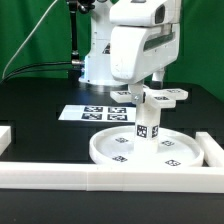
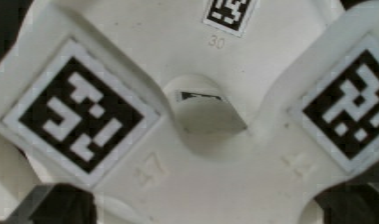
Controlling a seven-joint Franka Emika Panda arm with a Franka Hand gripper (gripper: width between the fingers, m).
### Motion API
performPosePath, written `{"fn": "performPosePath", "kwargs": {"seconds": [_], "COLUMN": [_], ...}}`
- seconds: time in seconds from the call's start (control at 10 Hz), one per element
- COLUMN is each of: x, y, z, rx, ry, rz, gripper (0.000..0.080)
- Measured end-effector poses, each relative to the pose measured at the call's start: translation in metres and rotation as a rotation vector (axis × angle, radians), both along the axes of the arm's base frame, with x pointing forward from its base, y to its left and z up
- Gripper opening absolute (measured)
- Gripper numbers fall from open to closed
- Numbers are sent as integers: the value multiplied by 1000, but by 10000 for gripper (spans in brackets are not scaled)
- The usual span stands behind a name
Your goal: Assemble round table
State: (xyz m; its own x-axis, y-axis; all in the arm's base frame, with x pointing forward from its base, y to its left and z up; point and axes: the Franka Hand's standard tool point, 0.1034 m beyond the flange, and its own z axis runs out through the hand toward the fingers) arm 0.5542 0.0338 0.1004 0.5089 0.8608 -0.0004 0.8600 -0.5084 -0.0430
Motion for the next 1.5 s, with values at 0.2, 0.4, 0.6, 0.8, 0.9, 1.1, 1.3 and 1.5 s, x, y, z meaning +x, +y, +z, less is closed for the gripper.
{"fn": "performPosePath", "kwargs": {"seconds": [0.2,0.4,0.6,0.8,0.9,1.1,1.3,1.5], "x": [1,1,1,1,1,-1,-1,-2], "y": [-1,-1,-1,-1,-1,0,0,4], "z": [-1,-1,-1,-1,-2,-2,-3,-3], "rx": [-1,-1,-1,-6,-8,-2,16,19], "ry": [-3,-3,-2,1,4,16,31,18], "rz": [-1,-18,-43,-190,-275,-505,-779,-1044], "gripper": [649,554,442,442,442,442,442,443]}}
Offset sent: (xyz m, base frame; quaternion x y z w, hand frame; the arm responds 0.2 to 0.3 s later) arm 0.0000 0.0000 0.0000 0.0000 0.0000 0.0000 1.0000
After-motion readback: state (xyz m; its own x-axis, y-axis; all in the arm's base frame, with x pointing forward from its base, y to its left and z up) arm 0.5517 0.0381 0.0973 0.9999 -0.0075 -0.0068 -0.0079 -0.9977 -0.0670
